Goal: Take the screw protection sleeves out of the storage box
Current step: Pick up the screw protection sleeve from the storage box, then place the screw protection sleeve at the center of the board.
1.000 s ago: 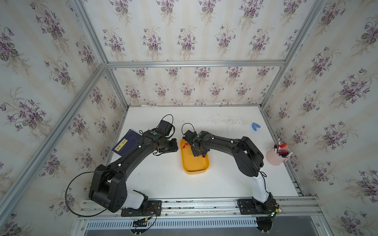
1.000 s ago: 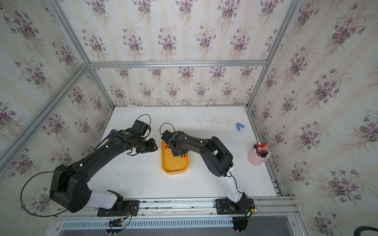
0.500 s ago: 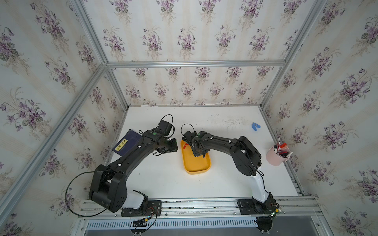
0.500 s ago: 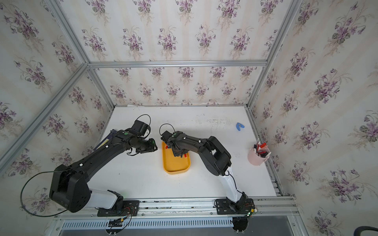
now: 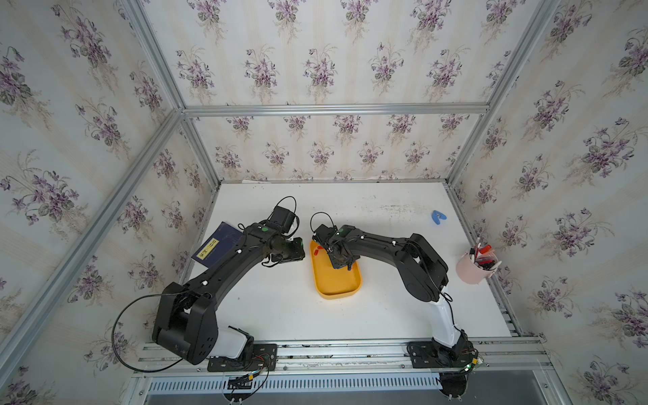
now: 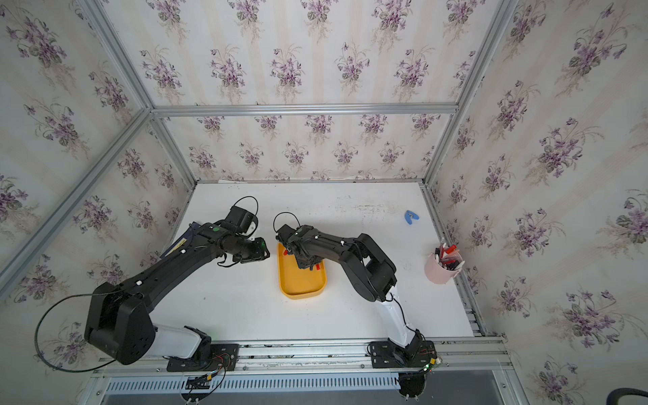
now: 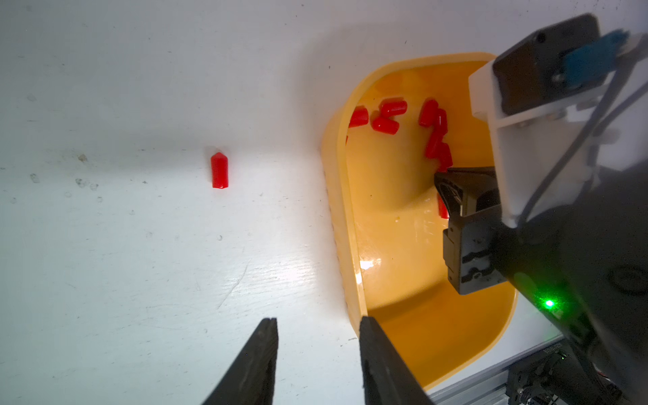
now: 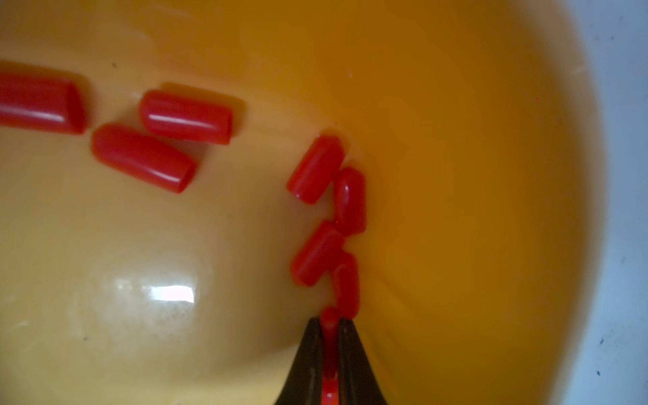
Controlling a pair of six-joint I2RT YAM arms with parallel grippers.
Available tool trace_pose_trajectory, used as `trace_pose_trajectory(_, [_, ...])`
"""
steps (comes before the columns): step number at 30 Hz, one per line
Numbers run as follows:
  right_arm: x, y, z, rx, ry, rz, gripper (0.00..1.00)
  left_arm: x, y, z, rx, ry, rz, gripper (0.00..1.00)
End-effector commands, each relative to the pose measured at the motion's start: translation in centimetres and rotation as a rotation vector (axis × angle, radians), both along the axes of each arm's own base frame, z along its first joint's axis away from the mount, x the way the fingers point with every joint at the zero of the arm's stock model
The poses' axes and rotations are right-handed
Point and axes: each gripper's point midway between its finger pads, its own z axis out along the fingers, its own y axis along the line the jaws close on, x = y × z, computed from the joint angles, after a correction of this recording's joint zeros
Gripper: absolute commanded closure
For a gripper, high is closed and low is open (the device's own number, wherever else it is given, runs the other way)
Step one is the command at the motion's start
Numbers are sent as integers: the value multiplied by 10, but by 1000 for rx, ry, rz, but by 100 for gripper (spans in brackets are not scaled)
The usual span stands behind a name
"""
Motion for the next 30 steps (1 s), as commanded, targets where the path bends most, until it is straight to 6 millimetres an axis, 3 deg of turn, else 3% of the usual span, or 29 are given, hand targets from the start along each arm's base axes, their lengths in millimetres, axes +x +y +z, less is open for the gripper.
trace_pose_trajectory(1, [0, 4, 13, 37, -13, -1, 87, 1, 1, -1, 6, -5, -9, 56])
trace_pose_trajectory(8, [-4, 18, 46, 168, -24, 13, 87, 2, 1, -5, 12, 6, -6, 56])
trace_pose_trajectory(12, [-2, 23, 75, 246, -56, 13, 87, 2, 1, -9, 15, 17, -7, 56])
trace_pose_trajectory(15, [3, 16, 96, 283, -83, -1, 86, 2, 1, -12, 18, 25, -6, 57])
trace_pose_trajectory(19, [13, -10, 109, 312, -104, -44, 85, 1, 1, -12, 21, 26, -6, 57])
trace_pose_trajectory(24, [29, -53, 100, 319, -104, -110, 84, 1, 1, -12, 22, 27, -5, 56])
trace_pose_trajectory(30, [48, -90, 64, 307, -77, -170, 84, -1, 3, -14, 32, 34, -4, 57])
